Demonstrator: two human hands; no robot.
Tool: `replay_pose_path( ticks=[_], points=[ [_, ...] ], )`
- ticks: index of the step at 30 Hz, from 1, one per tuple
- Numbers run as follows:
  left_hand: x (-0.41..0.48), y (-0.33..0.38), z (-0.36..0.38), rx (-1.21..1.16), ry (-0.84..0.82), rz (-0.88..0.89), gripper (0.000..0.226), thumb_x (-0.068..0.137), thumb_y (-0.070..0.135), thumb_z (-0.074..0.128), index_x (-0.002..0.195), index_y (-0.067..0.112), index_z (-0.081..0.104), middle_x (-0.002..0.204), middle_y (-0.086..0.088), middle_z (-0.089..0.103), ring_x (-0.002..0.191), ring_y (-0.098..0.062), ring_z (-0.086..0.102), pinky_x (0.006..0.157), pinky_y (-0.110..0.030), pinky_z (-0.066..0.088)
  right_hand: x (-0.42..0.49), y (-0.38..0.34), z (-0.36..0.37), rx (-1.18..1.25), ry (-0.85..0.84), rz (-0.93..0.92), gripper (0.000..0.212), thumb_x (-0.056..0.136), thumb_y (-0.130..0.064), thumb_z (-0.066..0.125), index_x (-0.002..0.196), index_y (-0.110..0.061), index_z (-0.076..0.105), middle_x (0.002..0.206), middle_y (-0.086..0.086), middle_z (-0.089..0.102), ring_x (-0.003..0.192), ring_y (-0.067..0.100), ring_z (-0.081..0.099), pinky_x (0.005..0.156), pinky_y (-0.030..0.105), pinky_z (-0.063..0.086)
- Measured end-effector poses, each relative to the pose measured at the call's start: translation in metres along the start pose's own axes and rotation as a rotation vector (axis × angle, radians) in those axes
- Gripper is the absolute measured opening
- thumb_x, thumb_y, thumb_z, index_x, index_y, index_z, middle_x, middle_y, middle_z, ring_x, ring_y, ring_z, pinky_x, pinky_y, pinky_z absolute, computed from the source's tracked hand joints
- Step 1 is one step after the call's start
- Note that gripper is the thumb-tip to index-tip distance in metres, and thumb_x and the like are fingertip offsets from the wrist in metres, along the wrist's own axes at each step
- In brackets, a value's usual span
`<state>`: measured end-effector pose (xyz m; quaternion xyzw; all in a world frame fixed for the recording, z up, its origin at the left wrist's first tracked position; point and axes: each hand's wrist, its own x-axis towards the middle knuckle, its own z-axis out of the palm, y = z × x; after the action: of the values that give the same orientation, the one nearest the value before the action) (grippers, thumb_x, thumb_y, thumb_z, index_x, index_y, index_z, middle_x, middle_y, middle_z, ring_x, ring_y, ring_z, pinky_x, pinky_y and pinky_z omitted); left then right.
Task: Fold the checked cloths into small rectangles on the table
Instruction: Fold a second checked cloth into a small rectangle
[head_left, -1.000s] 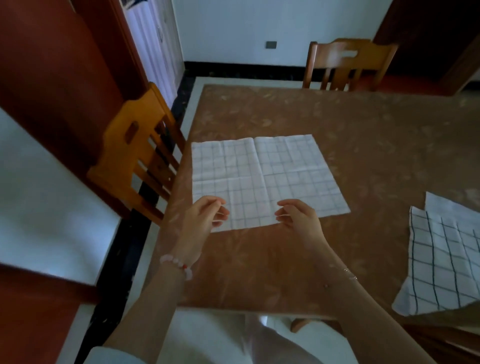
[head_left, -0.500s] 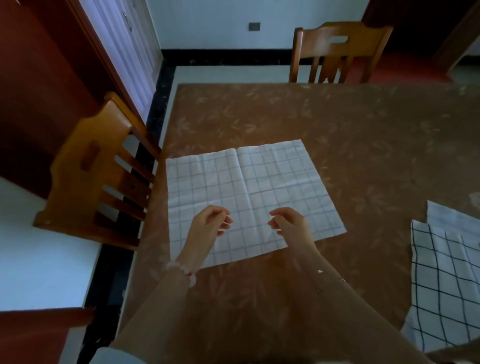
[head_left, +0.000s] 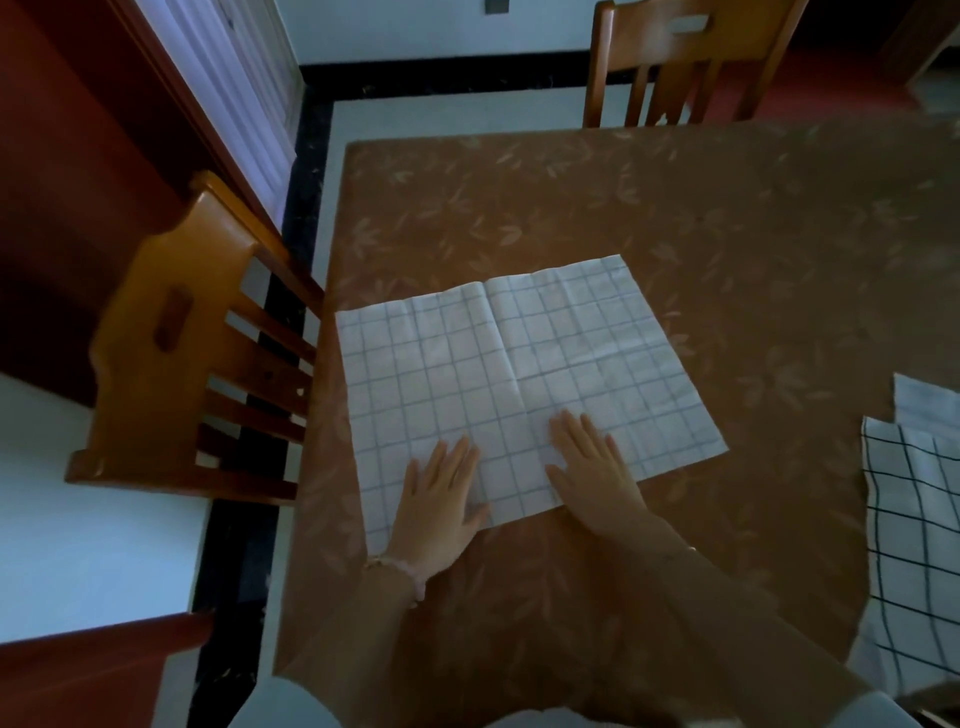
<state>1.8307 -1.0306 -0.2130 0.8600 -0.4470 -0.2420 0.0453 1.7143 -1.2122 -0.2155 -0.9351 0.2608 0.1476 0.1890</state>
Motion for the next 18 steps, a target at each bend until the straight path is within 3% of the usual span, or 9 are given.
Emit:
replay_pose_path(
  ticks=[3,5,8,11,15,18],
  points=[
    [0.000,-0.006,0.010,0.090,-0.026,0.020,0.084,0.076,0.069,-0.002,0.144,0.022,-0.020,0.145,0.009,-0.033,0.141,-0.018,-0.024,0.112,-0.041,-0.018,0.000,0.003,0.011,-0.077,0.009,-0.006,0.071,0.088,-0.054,0.001,0.149,-0.020,-0.010,0.156,-0.001,-0.018,0.140,0.014,-0.021,0.113,0.038,-0.011],
    [-0.001,-0.007,0.011,0.104,-0.041,0.029,0.095,0.066,0.081,-0.008,0.139,0.022,-0.026,0.145,0.009,-0.035,0.139,-0.017,-0.028,0.112,-0.042,-0.019,-0.001,0.006,0.016,-0.092,0.028,-0.010,0.080,0.077,-0.057,-0.010,0.149,-0.021,-0.011,0.154,-0.003,-0.020,0.137,0.011,-0.022,0.113,0.037,-0.012],
    [-0.002,-0.010,0.010,0.128,-0.060,0.068,0.104,0.058,0.084,-0.016,0.141,0.023,-0.025,0.146,0.008,-0.035,0.137,-0.016,-0.029,0.113,-0.043,-0.018,-0.007,0.007,0.021,-0.090,0.045,-0.008,0.078,0.078,-0.057,-0.009,0.148,-0.023,-0.012,0.152,-0.004,-0.020,0.137,0.011,-0.021,0.114,0.038,-0.010],
    [-0.004,-0.017,0.010,0.132,-0.039,0.120,0.103,0.064,0.085,-0.009,0.147,0.023,-0.014,0.148,0.009,-0.029,0.140,-0.017,-0.024,0.111,-0.039,-0.020,-0.016,0.007,0.025,-0.096,0.058,0.012,0.074,0.079,-0.057,-0.008,0.145,-0.023,-0.015,0.150,-0.005,-0.022,0.140,0.013,-0.018,0.115,0.037,-0.009],
    [-0.008,-0.023,0.009,0.139,-0.012,0.160,0.105,0.060,0.083,-0.021,0.146,0.024,-0.011,0.150,0.011,-0.023,0.141,-0.014,-0.020,0.111,-0.036,-0.019,-0.030,0.005,0.029,-0.109,0.062,0.030,0.071,0.078,-0.056,-0.009,0.141,-0.026,-0.020,0.148,-0.006,-0.025,0.139,0.012,-0.020,0.114,0.038,-0.009],
    [-0.009,-0.022,0.009,0.149,-0.029,0.149,0.102,0.066,0.084,-0.012,0.148,0.023,-0.009,0.150,0.011,-0.023,0.142,-0.014,-0.019,0.113,-0.038,-0.015,-0.036,0.006,0.031,-0.120,0.059,0.036,0.072,0.077,-0.057,-0.011,0.142,-0.026,-0.021,0.151,-0.005,-0.024,0.137,0.011,-0.023,0.113,0.038,-0.010]
  ],
)
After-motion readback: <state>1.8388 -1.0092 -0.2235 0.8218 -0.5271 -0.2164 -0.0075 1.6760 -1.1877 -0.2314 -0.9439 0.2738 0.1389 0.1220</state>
